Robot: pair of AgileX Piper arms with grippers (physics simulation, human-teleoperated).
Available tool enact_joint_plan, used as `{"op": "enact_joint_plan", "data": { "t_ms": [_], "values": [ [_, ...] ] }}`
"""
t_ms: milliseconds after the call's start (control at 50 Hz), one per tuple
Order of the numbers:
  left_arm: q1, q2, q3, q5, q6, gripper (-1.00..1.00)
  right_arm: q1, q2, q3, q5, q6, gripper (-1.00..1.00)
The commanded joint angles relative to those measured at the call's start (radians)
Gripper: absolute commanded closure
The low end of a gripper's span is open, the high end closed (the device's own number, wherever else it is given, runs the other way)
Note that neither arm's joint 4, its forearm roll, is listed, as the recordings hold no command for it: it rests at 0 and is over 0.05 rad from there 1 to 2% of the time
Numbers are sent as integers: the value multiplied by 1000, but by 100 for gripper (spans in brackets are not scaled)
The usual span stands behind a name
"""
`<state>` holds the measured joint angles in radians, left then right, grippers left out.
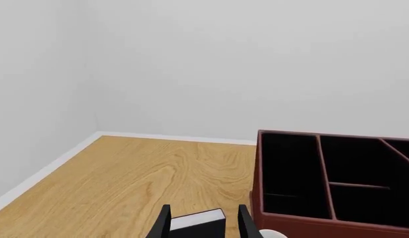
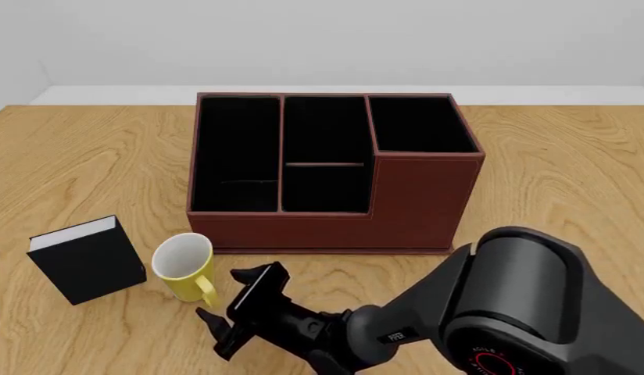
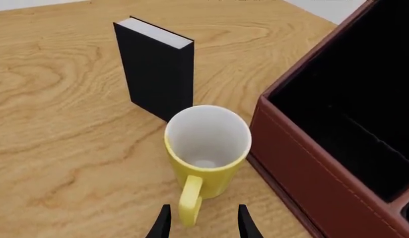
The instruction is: Pick up the yellow and white mug and place it to the right of the caddy.
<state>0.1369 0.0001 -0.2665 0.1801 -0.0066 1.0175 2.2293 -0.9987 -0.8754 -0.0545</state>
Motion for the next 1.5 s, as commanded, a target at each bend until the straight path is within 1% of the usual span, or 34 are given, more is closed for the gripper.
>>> {"op": "enact_joint_plan", "data": {
  "t_ms": [20, 120, 140, 480, 600, 640, 680, 820, 940, 1040, 1120, 1180, 1340, 1380, 1500],
  "values": [
    [-5, 0, -5, 4, 0, -100, 2, -4, -7, 9, -1, -100],
    [-5, 0, -5, 1, 1, -100, -2, 3, -10, 7, 1, -100],
    [-4, 0, -2, 0, 1, -100, -4, 2, -8, 6, 1, 100],
    [-6, 0, -9, 5, 1, -100, 9, -20, 2, 9, -21, 100],
    [-8, 0, -19, 12, 0, -100, 18, -37, 18, 7, -38, 100],
    [-6, 0, -19, 12, 0, -100, 18, -61, 41, -7, -38, 100],
    [-7, 0, -17, 9, -1, -100, 22, -81, 60, -21, -51, 100],
    [-23, 0, -48, 30, -1, -100, 12, -143, 126, -62, -70, 100],
    [-24, 0, -66, 40, -2, -100, 5, -167, 177, -105, -92, 100],
    [-14, 0, -83, 46, 4, -100, -5, -225, 249, -138, -117, 100],
    [-6, 0, -85, 48, -7, -100, -7, -250, 283, -150, -120, 100],
    [-12, 0, -94, 49, -6, -100, -6, -265, 316, -177, -123, 100],
    [-19, 0, -120, 63, -9, -100, -5, -376, 386, -167, -135, 100],
    [-19, 0, -121, 62, -10, -100, -1, -394, 399, -166, -146, 100],
    [-20, 0, -134, 70, -20, -100, -6, -455, 440, -161, -155, 100]
  ]
}}
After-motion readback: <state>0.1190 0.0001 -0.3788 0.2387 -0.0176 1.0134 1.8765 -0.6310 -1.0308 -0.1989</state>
